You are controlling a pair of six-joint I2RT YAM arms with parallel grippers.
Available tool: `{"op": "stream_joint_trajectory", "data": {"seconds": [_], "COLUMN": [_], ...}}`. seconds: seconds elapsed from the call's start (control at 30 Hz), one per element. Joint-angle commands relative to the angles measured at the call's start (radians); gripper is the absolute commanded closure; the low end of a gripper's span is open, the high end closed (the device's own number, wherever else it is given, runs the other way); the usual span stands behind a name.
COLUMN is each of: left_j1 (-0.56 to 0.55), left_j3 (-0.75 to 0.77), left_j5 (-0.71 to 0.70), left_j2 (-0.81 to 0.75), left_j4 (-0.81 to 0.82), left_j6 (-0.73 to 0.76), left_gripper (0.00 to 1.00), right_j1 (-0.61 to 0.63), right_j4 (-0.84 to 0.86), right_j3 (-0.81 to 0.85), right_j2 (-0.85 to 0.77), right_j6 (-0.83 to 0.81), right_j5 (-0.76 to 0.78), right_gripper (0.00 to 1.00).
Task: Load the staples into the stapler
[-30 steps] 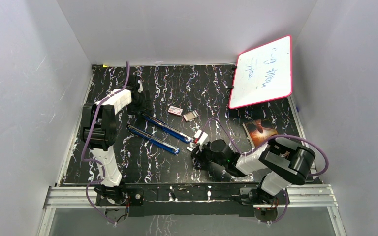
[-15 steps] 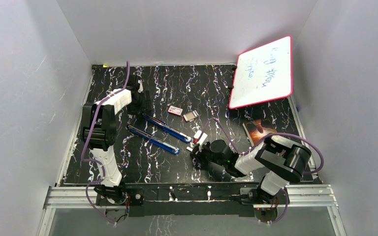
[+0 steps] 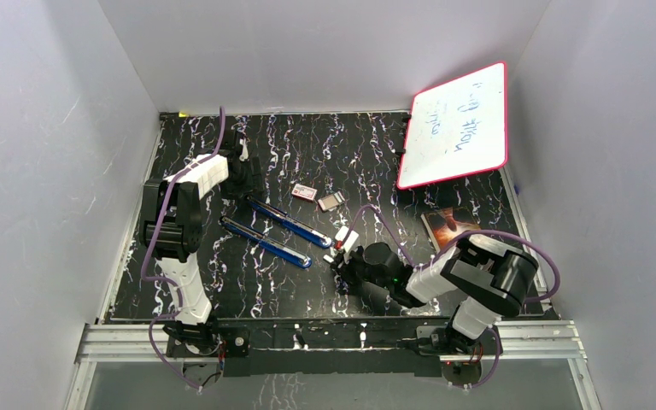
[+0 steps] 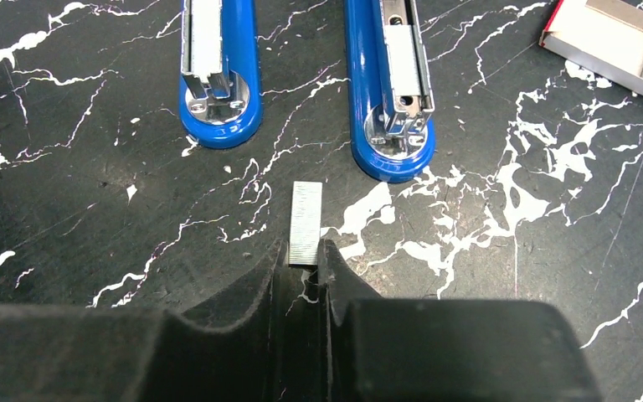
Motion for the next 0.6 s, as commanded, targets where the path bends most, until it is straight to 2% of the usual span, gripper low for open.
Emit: {"op": "stream_joint_trajectory", "data": {"seconds": [0.0,0.23,0.57], "left_j1": [-0.004,-0.004,-0.004], "left_j3": [-0.009,-0.009,-0.014], "left_j5": [-0.006,-0.006,0.000], "left_j2": [-0.067,-0.069,-0.082], "left_j4": [-0.012,-0.012,-0.009], "left_j6": [0.006,0.006,0.001], "left_gripper": [0.28,0.28,0.28], "right_j1": [0.002,0.003,0.003], "right_j4": [-0.117,-0.182,-0.432], "right_j3": [-0.004,0.035,0.251], "right_j2": [-0.017,-0.093,-0.309], "right_j6": [-0.025,-0.048,-0.081], "right_j5": [0.007,-0.045,-0.052], "right_gripper": [0.82,0.94,0.95]}}
